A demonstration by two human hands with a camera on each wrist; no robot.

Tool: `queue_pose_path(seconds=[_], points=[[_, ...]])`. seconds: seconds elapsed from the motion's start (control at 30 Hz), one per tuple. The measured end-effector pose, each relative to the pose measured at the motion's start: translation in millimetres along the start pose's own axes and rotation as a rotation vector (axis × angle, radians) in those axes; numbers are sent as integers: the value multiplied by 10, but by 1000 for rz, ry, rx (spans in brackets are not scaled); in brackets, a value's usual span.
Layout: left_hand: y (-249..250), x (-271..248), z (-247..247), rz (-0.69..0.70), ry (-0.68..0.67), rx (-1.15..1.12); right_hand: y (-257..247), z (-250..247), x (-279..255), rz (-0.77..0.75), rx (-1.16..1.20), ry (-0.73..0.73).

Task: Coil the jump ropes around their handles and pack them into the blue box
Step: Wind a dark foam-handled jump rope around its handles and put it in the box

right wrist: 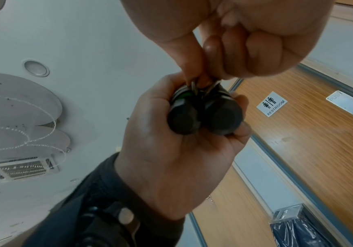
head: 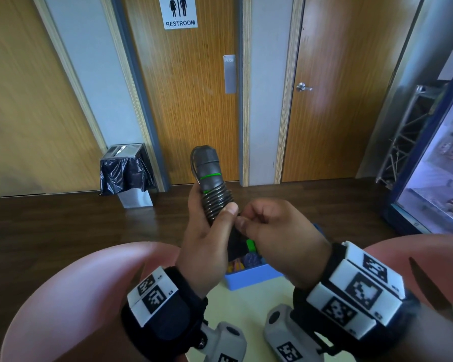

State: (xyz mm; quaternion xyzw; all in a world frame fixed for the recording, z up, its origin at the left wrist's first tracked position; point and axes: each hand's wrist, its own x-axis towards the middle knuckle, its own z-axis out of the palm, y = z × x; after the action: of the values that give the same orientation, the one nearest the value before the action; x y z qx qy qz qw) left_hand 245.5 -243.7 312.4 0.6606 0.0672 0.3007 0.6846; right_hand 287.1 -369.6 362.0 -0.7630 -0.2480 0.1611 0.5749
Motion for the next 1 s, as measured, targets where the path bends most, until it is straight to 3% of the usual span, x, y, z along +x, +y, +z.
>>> queue_pose_path(seconds=[0.1,0.2,0.3,0.57,0.7,1.0], points=[[16,18,-27,27,21,-50,69,30,-9,-42,36,24],[20,53,-62,0,53,-182,147,53,-55,-150,-141,120],[0,54,-66,-31,47,-234,162,84,-88,-286,-350,76],[-72,-47,-42,-45,26,-193,207,102,-82,-440,-402,51],[-99,-71,-47,-41,9,-148,239,127,-85,-476,-440,58],[-93,15,-71,-121,-23,-236,235,195,20,-406,-317,43]])
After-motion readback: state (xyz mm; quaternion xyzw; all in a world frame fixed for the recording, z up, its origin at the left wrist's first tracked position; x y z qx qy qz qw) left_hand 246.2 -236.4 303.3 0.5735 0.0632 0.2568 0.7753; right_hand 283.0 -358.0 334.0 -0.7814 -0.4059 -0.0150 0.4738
